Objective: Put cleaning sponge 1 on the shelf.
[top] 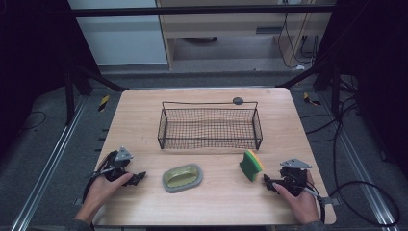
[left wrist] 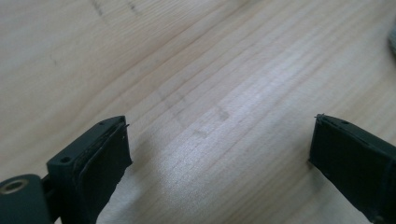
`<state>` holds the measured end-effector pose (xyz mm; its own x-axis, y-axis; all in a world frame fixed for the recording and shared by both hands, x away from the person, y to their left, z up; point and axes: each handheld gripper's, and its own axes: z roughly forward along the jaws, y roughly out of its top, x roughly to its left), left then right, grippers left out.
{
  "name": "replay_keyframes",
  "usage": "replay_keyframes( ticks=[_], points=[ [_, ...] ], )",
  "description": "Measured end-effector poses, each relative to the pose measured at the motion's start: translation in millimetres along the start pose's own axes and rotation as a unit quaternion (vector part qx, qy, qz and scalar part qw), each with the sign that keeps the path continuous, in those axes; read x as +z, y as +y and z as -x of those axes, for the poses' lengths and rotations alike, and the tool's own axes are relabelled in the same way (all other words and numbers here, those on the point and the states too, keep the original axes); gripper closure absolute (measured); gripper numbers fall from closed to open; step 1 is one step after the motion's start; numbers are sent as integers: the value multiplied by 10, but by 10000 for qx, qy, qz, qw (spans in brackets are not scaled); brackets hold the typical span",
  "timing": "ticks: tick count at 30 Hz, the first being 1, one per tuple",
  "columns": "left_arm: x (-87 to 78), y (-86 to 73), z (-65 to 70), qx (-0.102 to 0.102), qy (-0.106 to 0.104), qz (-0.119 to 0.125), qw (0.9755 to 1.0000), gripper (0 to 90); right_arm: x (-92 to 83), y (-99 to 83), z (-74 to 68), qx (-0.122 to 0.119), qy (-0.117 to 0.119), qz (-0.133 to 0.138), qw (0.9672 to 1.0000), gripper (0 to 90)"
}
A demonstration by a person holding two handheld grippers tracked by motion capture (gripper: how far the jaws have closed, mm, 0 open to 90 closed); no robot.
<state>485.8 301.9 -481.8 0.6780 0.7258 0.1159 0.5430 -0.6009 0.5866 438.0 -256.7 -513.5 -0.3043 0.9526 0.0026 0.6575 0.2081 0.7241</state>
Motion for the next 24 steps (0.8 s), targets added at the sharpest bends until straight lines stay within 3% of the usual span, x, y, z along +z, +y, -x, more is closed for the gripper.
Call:
replay_keyframes(
  ticks=[2,4,9,12,14,24],
  points=[
    [-33,60,28,106,-79,-123,9998,35,-1,0,0,1,4,-3,10000,7],
    [-110,194,97,426,-68,-458,9980,40,-1,0,-1,7,6,-2,10000,7],
    [-270,493,305,1095,-20,-1121,9876,70,-4,-5,-1,-16,-6,-2,10000,7],
    [-349,697,426,1217,-233,-1249,9844,79,-6,-6,-4,4,-2,-3,10000,7],
    [-362,747,454,1244,-278,-1276,9836,81,-6,-6,-3,-2,-1,-5,10000,7],
    [-399,1199,783,1826,-600,-1594,9683,105,-5,-5,-2,-9,5,-2,10000,6]
  ],
)
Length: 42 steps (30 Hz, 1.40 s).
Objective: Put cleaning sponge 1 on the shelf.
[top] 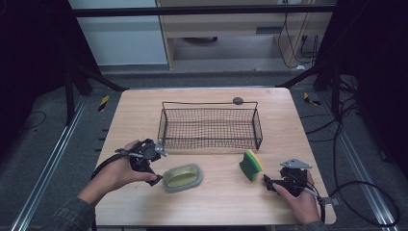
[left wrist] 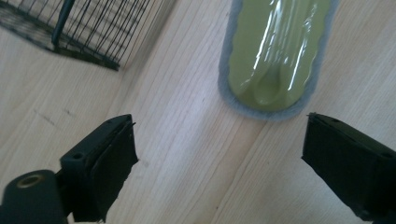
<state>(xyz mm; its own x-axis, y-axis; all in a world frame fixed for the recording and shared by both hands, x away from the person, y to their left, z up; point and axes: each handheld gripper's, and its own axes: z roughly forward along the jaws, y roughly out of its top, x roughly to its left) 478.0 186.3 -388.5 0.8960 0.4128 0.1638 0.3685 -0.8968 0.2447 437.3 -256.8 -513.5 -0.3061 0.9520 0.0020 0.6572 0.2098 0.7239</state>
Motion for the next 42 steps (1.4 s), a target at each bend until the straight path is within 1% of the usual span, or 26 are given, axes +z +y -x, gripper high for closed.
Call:
replay_keyframes(
  ticks=[1,3,5,6,7,8,11,12,17,18,20,22,24,26,29,30,33,36,37,38,40,41,42],
  points=[
    [4,45,20,74,-35,-25,10000,156,0,0,0,0,0,4,10000,6],
    [29,128,55,178,-150,-101,9997,166,0,0,0,-1,0,2,10000,6],
    [71,202,83,269,-261,-184,9991,229,0,0,0,-3,0,3,10000,6],
    [97,236,95,296,-308,-229,9988,244,0,0,2,-17,-7,-2,10000,6],
    [133,284,106,408,-381,-309,9980,267,1,0,2,-19,-5,-1,10000,6],
    [153,306,113,450,-427,-323,9975,337,0,-1,3,-22,-3,-1,10000,6],
    [223,376,139,559,-561,-382,9961,387,0,-1,3,-22,-3,-2,10000,6],
    [251,409,148,612,-622,-444,9952,398,0,-1,3,-25,-1,-3,10000,6],
    [318,500,162,713,-695,-609,9932,476,-1,0,2,-13,9,-8,10000,6],
    [330,525,164,755,-703,-640,9926,487,-1,0,2,-14,10,-8,10000,6],
    [347,562,165,759,-744,-655,9922,506,2,-1,5,-40,-7,0,10000,6],
    [370,594,165,782,-740,-695,9918,514,2,-1,5,-39,-7,-1,10000,6],
    [394,628,171,810,-803,-737,9907,536,2,-1,5,-38,-7,-2,10000,6],
    [417,667,180,866,-791,-784,9900,541,2,-1,5,-43,-7,-2,10000,6],
    [450,715,175,897,-775,-847,9893,550,2,-1,5,-41,-6,-3,10000,6],
    [463,725,170,890,-777,-850,9893,554,2,-1,5,-43,-6,-3,10000,6],
    [495,752,160,908,-821,-934,9881,568,1,-2,5,-50,-3,-2,10000,6],
    [512,776,162,930,-826,-957,9876,580,1,-2,5,-51,2,-2,10000,6],
    [517,780,164,920,-827,-942,9878,583,1,-2,5,-52,2,-3,10000,6],
    [524,788,165,933,-847,-960,9874,585,1,-2,5,-54,3,-3,10000,6],
    [545,787,158,941,-838,-968,9873,591,0,-2,5,-64,-1,-9,10000,6],
    [551,788,154,961,-837,-1003,9868,591,0,-2,5,-66,0,-11,10000,6],
    [560,784,151,951,-838,-1016,9867,591,0,-2,5,-67,1,-10,10000,6]
  ],
)
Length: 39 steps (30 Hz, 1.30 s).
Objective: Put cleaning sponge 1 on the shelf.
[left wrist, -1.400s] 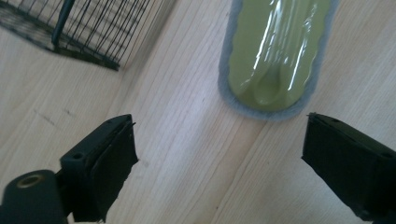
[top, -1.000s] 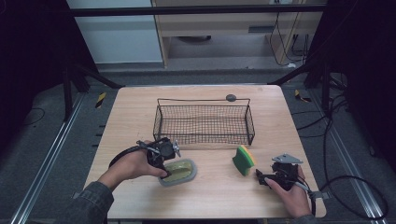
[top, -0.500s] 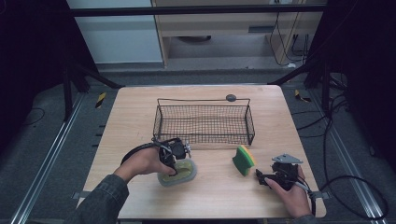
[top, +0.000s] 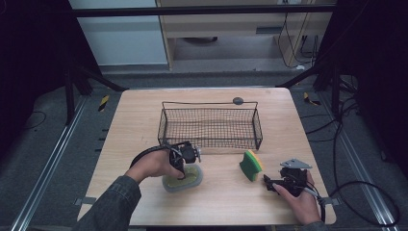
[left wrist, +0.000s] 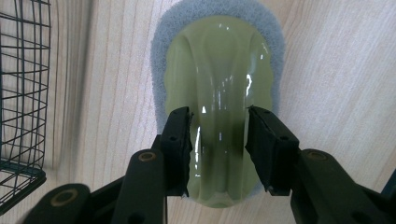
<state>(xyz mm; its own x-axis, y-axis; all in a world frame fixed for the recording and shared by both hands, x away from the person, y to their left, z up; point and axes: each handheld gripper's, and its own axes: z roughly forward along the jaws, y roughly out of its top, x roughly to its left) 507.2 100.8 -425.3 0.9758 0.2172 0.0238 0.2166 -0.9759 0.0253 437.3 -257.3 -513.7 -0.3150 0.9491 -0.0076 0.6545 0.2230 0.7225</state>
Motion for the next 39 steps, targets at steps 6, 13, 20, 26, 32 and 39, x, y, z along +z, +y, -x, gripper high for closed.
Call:
replay_keyframes(
  ticks=[6,13,20,26,32,39],
  points=[
    [19,-7,-9,21,-9,-1,10000,604,-1,-1,-1,-10,6,0,10000,6],
    [50,-1,-7,69,-17,-18,10000,635,-2,-1,-4,-6,13,-4,10000,6],
    [30,-18,16,143,-35,-8,9999,706,-3,-1,-6,2,17,-10,10000,6],
    [-108,-79,61,239,135,185,9995,707,-3,-1,-6,-3,16,-12,10000,6],
    [-291,-108,116,330,378,280,9983,707,-3,0,-7,-4,14,-14,10000,6],
    [-454,-112,165,448,583,303,9968,708,-4,-2,-10,4,11,-14,10000,6]
  ],
)
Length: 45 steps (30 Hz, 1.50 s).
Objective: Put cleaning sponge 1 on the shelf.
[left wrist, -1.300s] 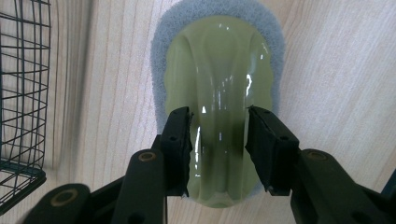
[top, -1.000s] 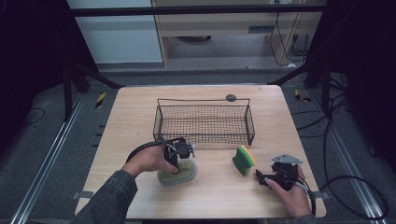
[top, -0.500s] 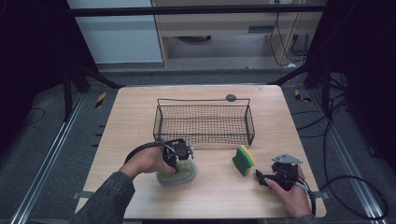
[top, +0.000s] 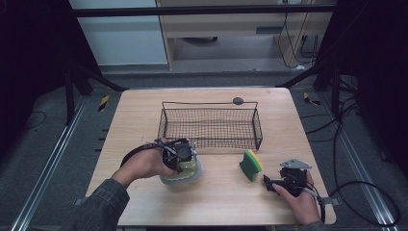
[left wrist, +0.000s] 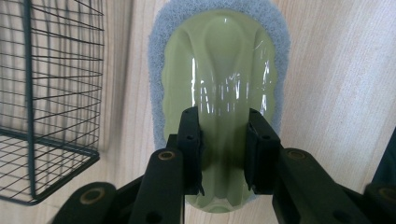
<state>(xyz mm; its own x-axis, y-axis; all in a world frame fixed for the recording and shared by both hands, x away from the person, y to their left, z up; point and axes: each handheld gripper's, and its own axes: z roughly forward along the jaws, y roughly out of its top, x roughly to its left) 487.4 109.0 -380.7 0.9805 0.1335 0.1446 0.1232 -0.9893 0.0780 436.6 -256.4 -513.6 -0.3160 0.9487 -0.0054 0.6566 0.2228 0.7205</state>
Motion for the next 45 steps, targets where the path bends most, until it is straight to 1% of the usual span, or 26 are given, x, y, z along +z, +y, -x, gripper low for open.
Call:
replay_keyframes(
  ticks=[1,3,7,10,11,13,15,17,19,20,22,23,25,26,27,28,29,30,31,32,34,35,38,41,43,45],
  points=[
    [-10,0,7,-3,23,28,10000,708,0,0,0,-2,-1,1,10000,6],
    [-76,15,7,79,125,-39,9999,707,0,0,0,-2,0,-1,10000,6],
    [-186,31,-12,107,294,49,9995,708,0,0,1,-5,0,0,10000,6],
    [-326,49,-56,183,557,116,9982,708,-1,0,1,-5,2,-2,10000,6],
    [-358,51,-72,189,617,157,9978,708,0,0,1,-3,2,0,10000,6],
    [-450,62,-119,212,780,159,9966,708,2,0,1,-8,9,10,10000,6],
    [-530,69,-176,190,892,203,9956,708,3,-1,2,-11,9,15,10000,5],
    [-589,75,-235,133,925,209,9954,709,4,0,1,-12,8,15,10000,5],
    [-636,84,-285,140,990,215,9948,709,6,0,1,-8,16,29,10000,5],
    [-668,93,-309,131,978,216,9949,709,7,1,2,-18,16,31,10000,5],
    [-716,107,-351,173,971,261,9948,709,7,2,0,-7,18,30,10000,5],
    [-739,113,-371,190,964,238,9949,709,7,2,1,-9,19,30,10000,5],
    [-780,117,-443,185,1004,276,9944,709,7,2,0,-8,17,31,10000,5],
    [-802,118,-471,205,1017,235,9943,709,7,2,0,-5,15,30,10000,5],
    [-823,115,-505,195,1030,247,9942,709,7,2,-1,-3,14,30,10000,5],
    [-823,115,-505,195,1030,247,9942,709,8,2,-2,-1,6,28,10000,5],
    [-871,107,-569,192,1019,305,9941,709,8,3,-3,2,3,27,10000,5],
    [-901,104,-603,203,1040,354,9937,709,8,3,-3,5,2,28,10000,5],
    [-915,103,-624,222,1061,385,9934,709,8,3,-3,6,2,26,10000,5],
    [-938,108,-654,274,1106,338,9929,709,9,3,-4,10,-2,28,10000,5],
    [-957,114,-699,318,1145,359,9923,709,11,6,-10,27,-14,24,10000,5],
    [-975,125,-734,365,1173,327,9919,709,12,7,-10,26,-18,26,10000,5],
    [-978,140,-780,368,1303,374,9901,709,14,8,-14,29,-35,33,10000,5],
    [-968,167,-793,389,1388,376,9888,709,16,11,-24,53,-60,23,10000,5],
    [-937,194,-790,418,1478,321,9876,709,16,8,-26,36,-88,40,9999,7],
    [-906,212,-787,461,1644,300,9849,709,15,8,-27,38,-95,40,9999,8]
  ],
)
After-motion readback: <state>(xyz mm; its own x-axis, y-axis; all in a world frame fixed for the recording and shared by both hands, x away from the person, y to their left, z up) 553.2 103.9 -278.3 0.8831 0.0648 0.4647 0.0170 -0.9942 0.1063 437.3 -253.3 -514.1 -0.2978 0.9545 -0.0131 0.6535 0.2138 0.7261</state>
